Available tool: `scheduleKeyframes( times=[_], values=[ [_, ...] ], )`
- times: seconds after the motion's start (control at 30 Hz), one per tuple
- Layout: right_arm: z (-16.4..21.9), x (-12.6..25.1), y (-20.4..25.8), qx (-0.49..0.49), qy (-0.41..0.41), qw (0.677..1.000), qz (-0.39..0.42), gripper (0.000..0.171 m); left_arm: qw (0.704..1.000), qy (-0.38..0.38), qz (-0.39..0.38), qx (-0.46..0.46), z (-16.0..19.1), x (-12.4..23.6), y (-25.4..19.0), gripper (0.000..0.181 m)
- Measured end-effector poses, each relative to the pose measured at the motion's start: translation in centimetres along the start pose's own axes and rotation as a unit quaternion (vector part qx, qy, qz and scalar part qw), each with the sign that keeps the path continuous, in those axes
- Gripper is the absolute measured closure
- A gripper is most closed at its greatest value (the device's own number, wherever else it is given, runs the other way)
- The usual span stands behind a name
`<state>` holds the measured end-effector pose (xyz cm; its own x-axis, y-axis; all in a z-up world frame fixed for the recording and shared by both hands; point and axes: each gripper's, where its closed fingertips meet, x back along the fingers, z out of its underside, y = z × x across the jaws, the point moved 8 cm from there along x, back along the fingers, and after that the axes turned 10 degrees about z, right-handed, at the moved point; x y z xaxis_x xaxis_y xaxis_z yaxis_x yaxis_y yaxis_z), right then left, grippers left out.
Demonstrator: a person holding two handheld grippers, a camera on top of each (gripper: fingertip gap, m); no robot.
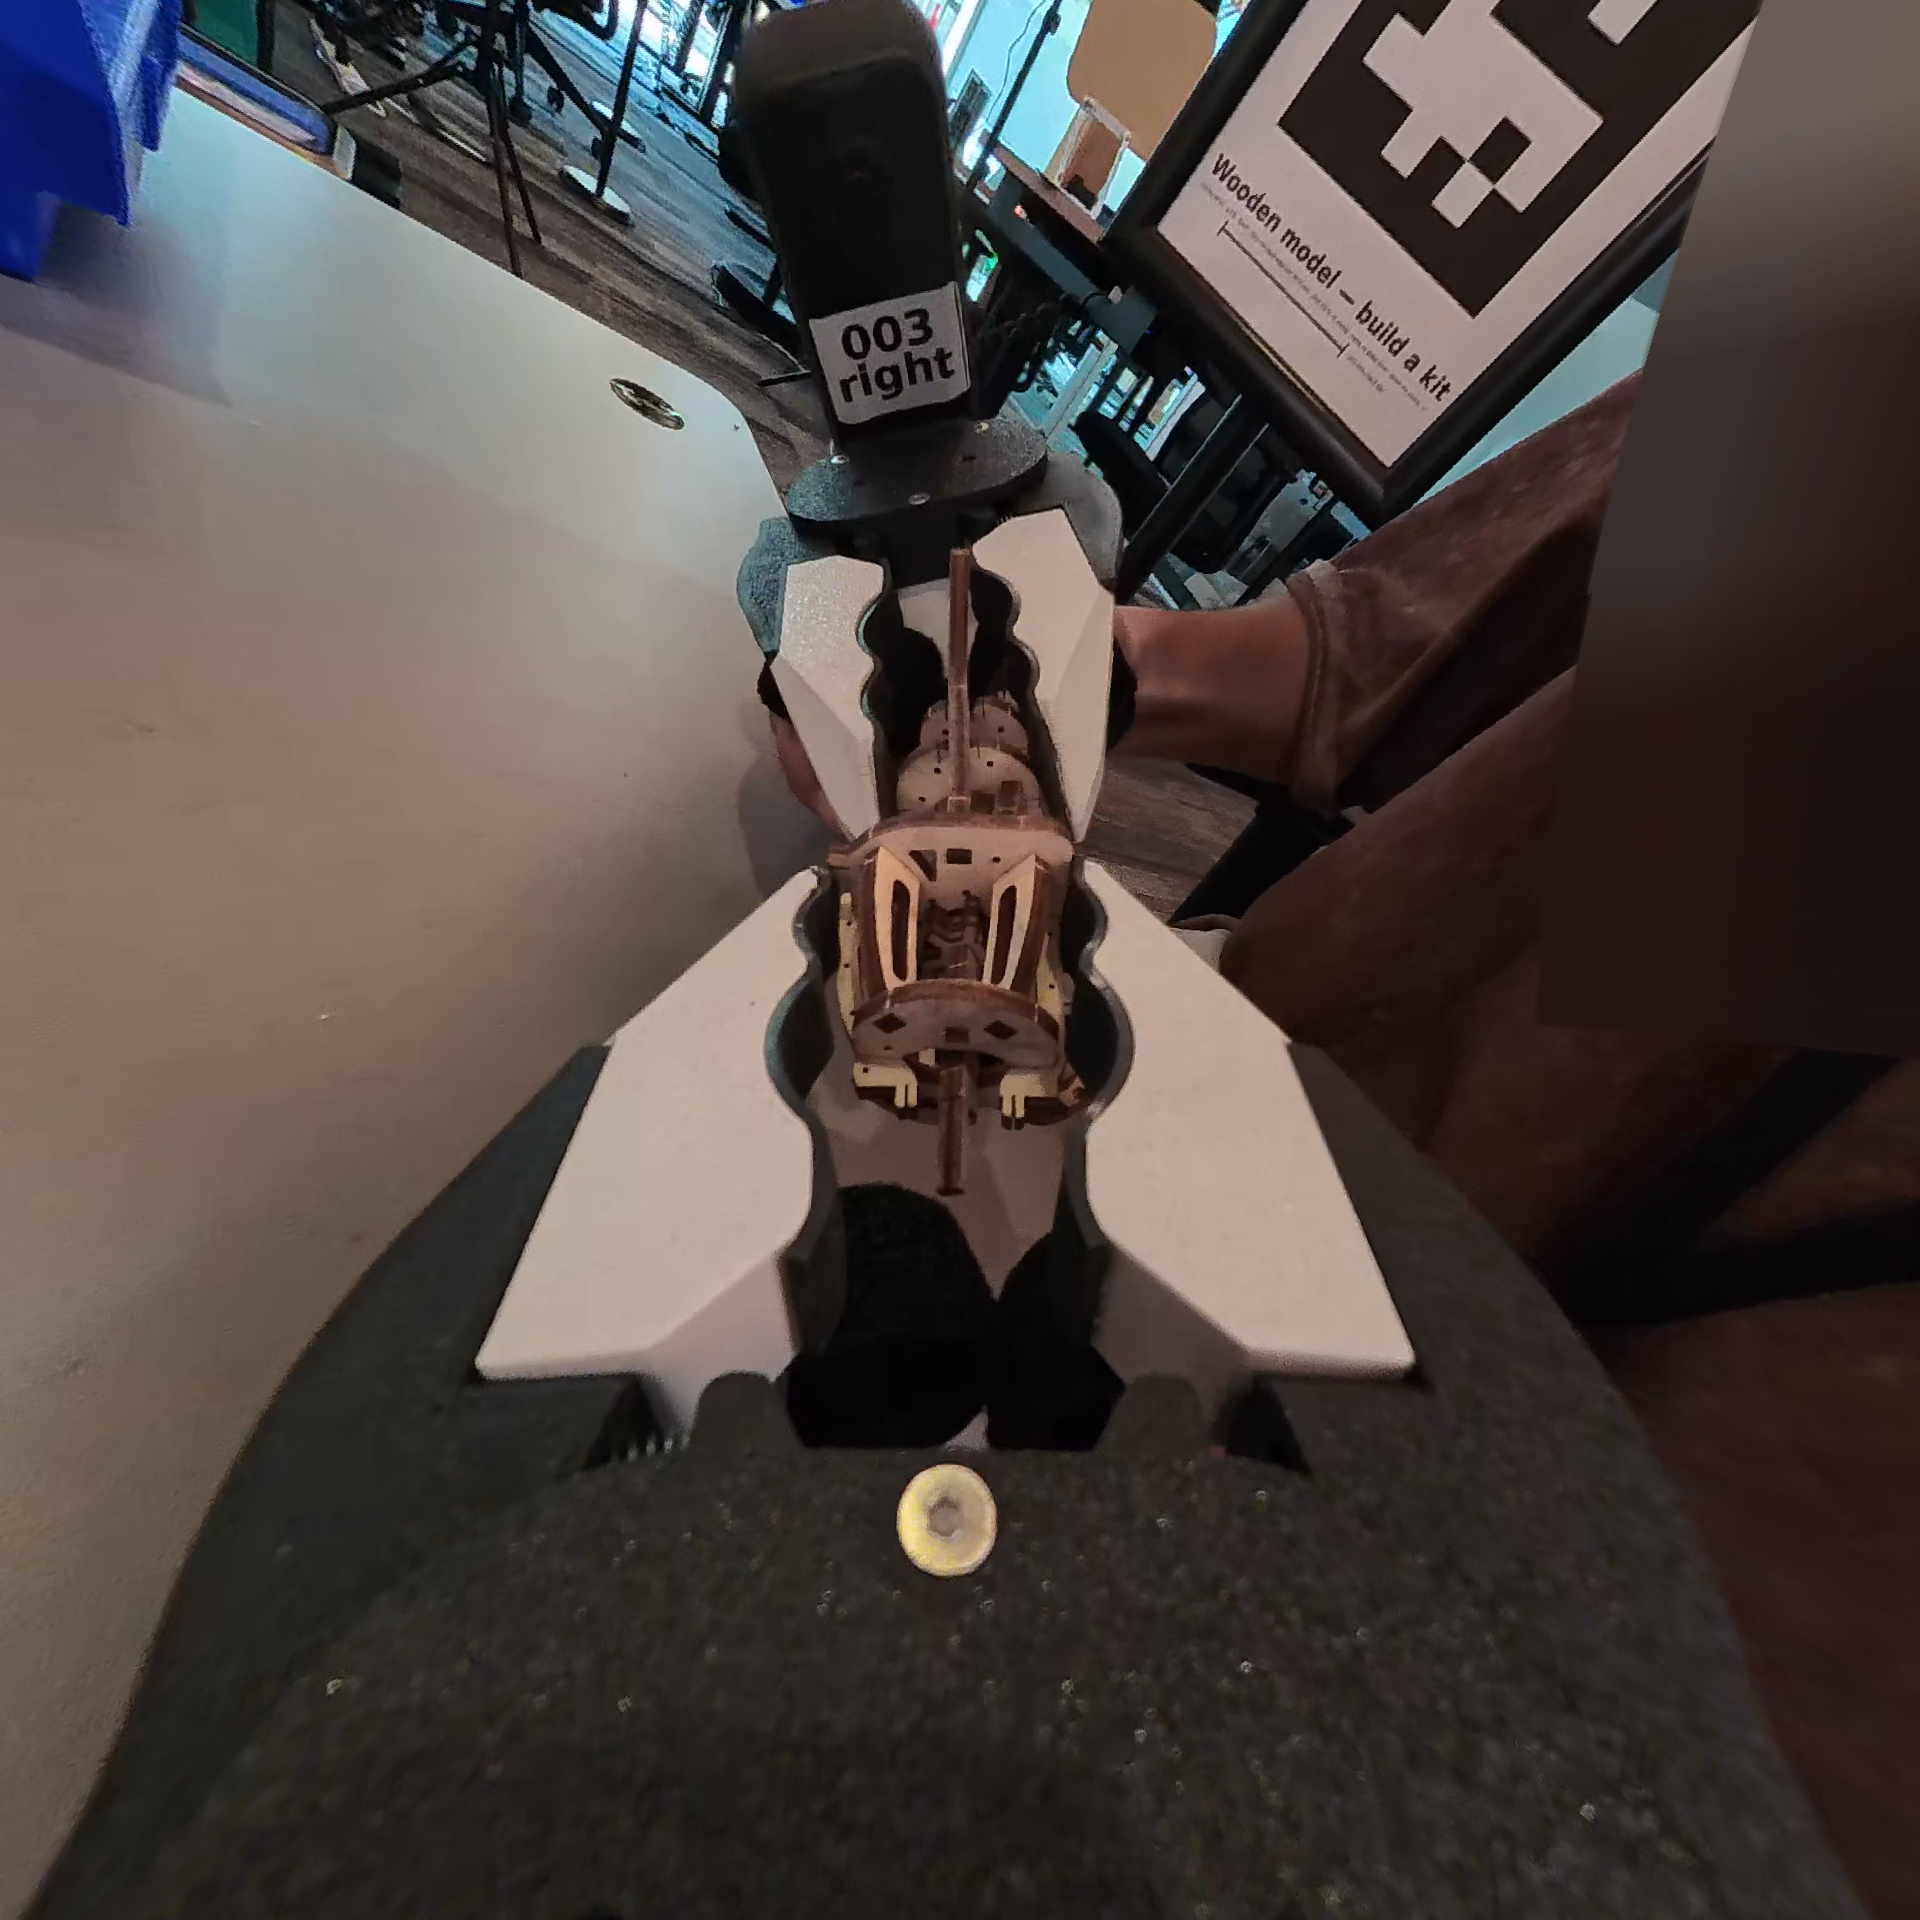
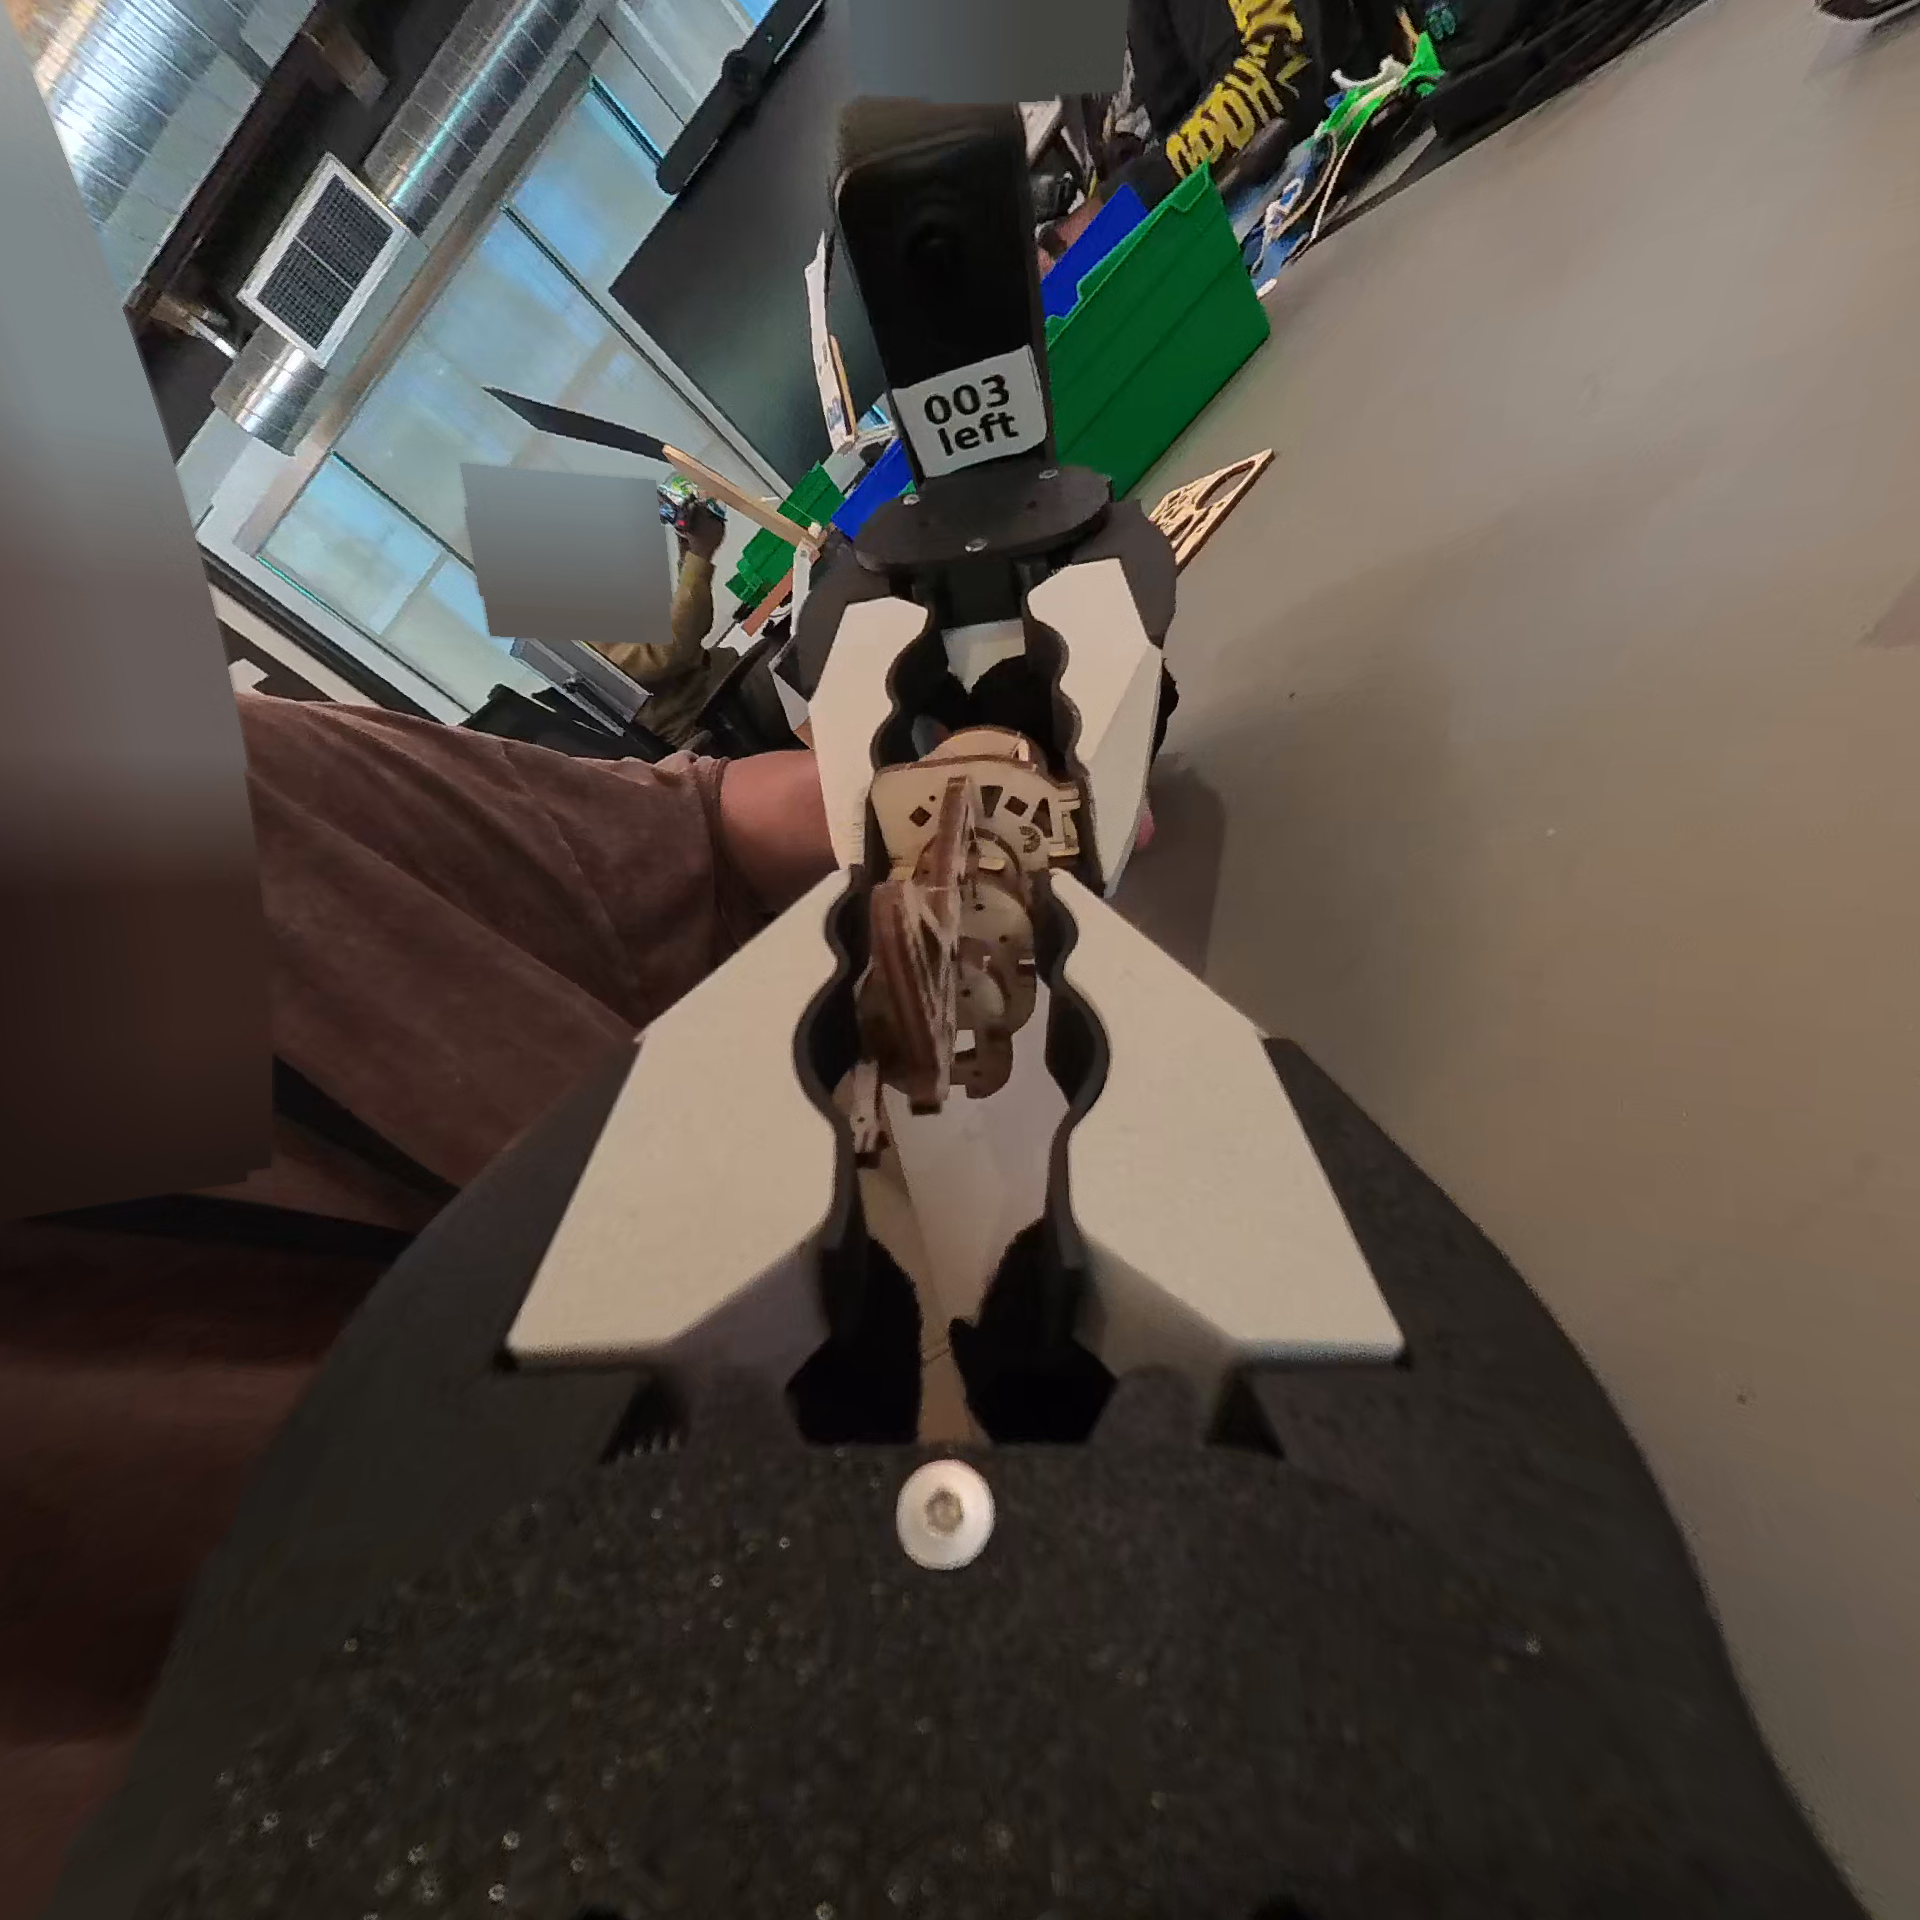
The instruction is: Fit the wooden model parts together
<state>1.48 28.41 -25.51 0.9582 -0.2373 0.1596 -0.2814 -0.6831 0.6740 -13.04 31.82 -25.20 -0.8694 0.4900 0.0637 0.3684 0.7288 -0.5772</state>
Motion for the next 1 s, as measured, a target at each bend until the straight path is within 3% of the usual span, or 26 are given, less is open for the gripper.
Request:
scheduleKeyframes(
  times=[0.23, 0.63, 0.8, 0.9, 1.0],
  values=[
    [-0.2, 0.3, -0.3, 0.008, -0.013, 0.999, 0.045, 0.142, 0.999, -0.001, -0.033, -0.008, 0.0, 0.0, 0.2, 0.142],
    [0.1, 0.1, -0.4, -0.003, -0.007, 1.0, 0.023, 0.141, 1.0, 0.002, -0.001, 0.027, 0.1, 0.0, 0.5, 0.142],
    [-0.5, 1.0, 0.2, 0.183, 0.029, 0.977, 0.107, 0.117, 0.998, 0.015, 0.012, 0.053, 0.4, -0.1, 0.6, 0.142],
    [-0.9, 1.9, 1.4, 0.317, 0.056, 0.932, 0.166, 0.108, 0.997, 0.008, 0.014, 0.071, 0.5, 0.0, 0.9, 0.142],
    [-0.6, 1.8, 2.6, 0.391, 0.088, 0.891, 0.214, 0.1, 0.996, -0.002, 0.022, 0.09, 0.4, 0.3, 1.1, 0.142]
  ],
)
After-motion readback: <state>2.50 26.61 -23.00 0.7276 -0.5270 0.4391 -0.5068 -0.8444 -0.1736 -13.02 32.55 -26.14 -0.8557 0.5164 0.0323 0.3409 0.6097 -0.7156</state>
